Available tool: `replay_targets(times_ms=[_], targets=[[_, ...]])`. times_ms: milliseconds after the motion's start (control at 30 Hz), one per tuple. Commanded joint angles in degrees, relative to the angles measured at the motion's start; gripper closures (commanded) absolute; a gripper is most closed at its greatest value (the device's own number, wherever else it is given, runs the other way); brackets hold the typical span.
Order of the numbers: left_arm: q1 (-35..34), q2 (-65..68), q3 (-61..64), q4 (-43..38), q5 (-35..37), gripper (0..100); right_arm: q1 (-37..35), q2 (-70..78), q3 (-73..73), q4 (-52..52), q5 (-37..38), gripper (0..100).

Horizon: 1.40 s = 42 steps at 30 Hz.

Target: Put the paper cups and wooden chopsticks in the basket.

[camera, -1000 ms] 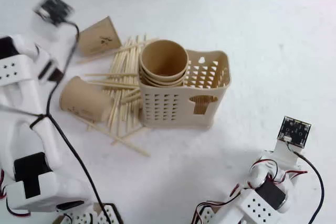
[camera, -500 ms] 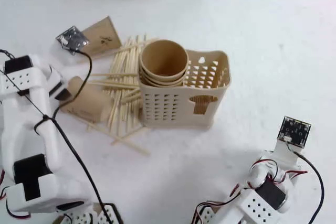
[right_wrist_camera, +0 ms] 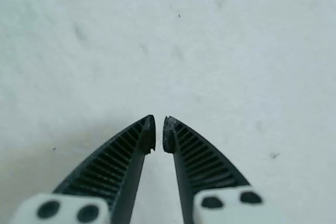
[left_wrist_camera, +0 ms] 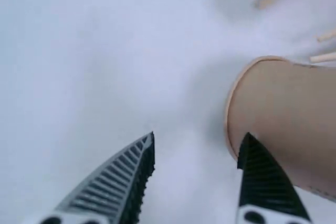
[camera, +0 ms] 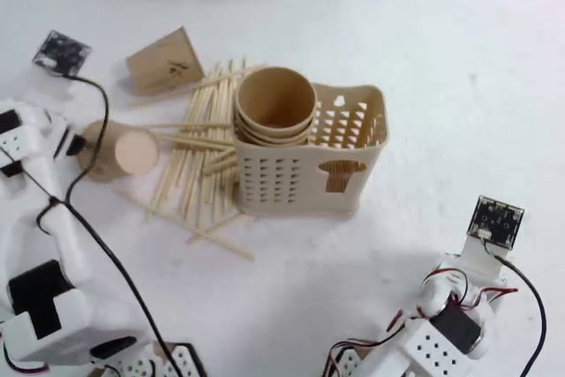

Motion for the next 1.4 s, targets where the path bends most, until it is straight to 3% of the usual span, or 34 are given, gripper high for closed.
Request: replay_targets(times_ms=[0,100,167,300,467,700,933,1167,1367], targets=[[-2.68,-0.22,-0.44,-1.32,0.44,74,0.22,-0.22,0.35,-0.92,-0.44,95.4],[-4.97,-0.66,-1.85,-1.85,1.05,76,0.22,-0.22,0.35,-0.92,-0.44,95.4],[-6.81,-0.75,-5.10,-1.49,5.27,78,0.22,-0.22,0.35,-0.92,-0.44,95.4],[-8.48,-0.66,-14.68,6.51,10.46,77,0.22,-0.22,0.35,-0.92,-0.44,95.3],[-2.51,-0.22,-15.74,16.18,8.44,77,0.22,-0.22,0.35,-1.01,-0.44,95.2],[8.92,-3.12,-15.38,31.47,13.27,77,0.22,-0.22,0.35,-1.01,-0.44,95.3],[16.75,-11.91,-9.41,29.10,15.56,77,0.22,-0.22,0.35,-1.01,-0.44,95.4],[15.78,-10.07,-3.16,22.33,15.47,71,0.22,-0.22,0.35,-0.92,-0.44,95.4],[11.74,-4.97,-5.71,21.01,18.46,71,0.22,-0.22,0.35,-0.92,-0.44,95.4]])
